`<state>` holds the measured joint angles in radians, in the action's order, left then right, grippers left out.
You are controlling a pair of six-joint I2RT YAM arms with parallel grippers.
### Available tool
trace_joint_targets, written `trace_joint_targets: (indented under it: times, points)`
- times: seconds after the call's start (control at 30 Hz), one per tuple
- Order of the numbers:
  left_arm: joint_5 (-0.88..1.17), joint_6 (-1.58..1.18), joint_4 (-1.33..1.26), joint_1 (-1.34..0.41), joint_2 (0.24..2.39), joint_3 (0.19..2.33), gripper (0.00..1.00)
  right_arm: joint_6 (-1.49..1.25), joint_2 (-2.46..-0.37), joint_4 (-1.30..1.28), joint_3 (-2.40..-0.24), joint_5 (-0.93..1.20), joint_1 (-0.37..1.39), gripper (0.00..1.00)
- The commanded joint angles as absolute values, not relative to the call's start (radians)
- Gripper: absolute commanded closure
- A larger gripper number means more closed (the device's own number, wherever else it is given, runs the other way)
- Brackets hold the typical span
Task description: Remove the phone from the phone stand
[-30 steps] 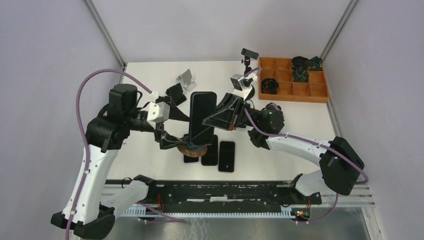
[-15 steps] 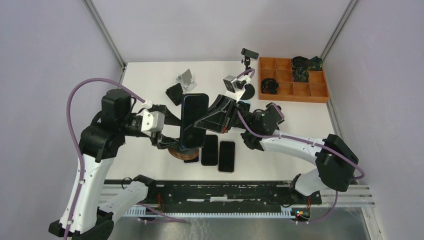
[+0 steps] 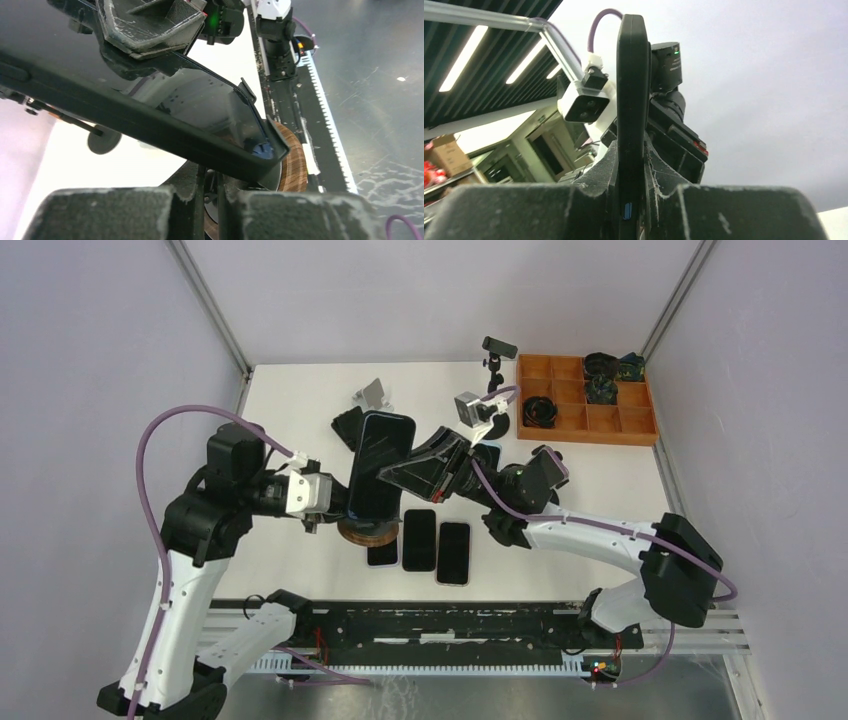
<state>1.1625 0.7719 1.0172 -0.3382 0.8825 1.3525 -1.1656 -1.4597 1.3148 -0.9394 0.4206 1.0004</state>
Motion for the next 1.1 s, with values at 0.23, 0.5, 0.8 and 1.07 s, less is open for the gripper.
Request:
trace_joint_targets:
  times: [0.23,0.5,0.8,1.07]
  points:
    - [1.153,0.897,1.059,-0.337,0.918,1.400,0.98,-1.072,-1.332,1.244,-0.884,0.480,0.920,1.00]
    - [1.178,0.996,1.207,-0.336,0.958,1.467,0.98,-1.036,-1.322,1.093,-0.888,0.540,0.878,0.79]
    - [1.257,0.958,1.239,-0.336,0.990,1.505,0.98,-0.911,-1.333,0.951,-0.873,0.376,0.875,0.52]
    - [1.226,0.974,1.229,-0.336,0.969,1.446,0.98,-0.964,-1.333,0.970,-0.900,0.363,0.860,0.53]
